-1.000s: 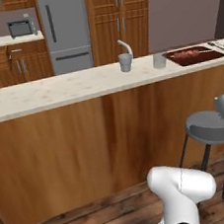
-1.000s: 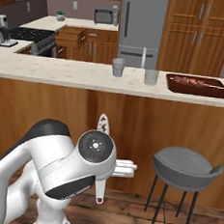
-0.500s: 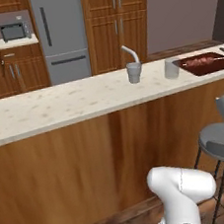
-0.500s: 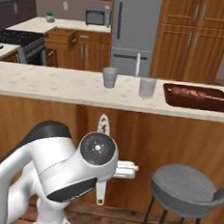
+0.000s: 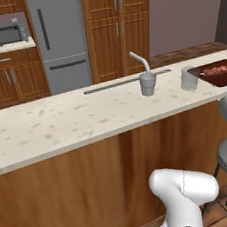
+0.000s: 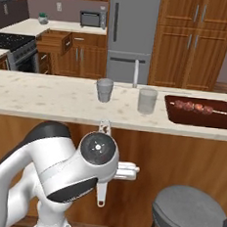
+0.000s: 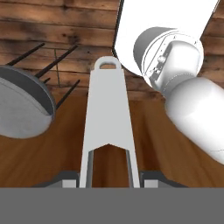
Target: Take the tongs from the drawer on the right and place them on the dining counter next to the tray containing the kebab skewer.
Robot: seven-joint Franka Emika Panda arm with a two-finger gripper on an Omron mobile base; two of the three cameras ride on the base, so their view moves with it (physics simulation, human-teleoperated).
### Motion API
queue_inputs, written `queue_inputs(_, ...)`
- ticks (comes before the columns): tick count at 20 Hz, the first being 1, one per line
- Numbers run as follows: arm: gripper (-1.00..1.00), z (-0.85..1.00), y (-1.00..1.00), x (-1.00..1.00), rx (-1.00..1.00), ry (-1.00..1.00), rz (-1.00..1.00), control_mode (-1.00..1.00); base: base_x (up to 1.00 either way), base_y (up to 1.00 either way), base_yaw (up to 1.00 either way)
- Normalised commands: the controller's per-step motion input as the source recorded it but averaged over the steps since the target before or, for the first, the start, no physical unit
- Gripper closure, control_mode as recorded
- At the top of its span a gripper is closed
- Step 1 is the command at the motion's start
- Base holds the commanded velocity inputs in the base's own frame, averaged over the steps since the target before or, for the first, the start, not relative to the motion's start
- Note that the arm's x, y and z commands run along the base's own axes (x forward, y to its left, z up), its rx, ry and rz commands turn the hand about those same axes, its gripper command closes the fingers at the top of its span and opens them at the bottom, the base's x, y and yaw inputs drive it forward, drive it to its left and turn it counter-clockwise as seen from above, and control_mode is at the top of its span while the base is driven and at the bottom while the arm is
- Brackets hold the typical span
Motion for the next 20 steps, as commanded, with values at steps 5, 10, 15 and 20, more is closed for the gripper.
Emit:
queue_inputs(5, 1.00, 0.68, -0.01, -0.14, 0.06, -0.02, -0.03, -1.00, 0.00, 0.00, 0.00)
queue_inputs(10, 1.00, 1.00, 0.00, 0.01, 0.12, 0.00, -0.03, -1.00, 0.00, 0.00, 0.00)
queue_inputs(15, 1.00, 0.96, -0.08, 0.49, 0.15, 0.06, -0.01, -1.00, 0.00, 0.00, 0.00)
queue_inputs(20, 1.00, 0.08, -0.01, 0.67, 0.02, 0.28, 0.00, -1.00, 0.00, 0.00, 0.00)
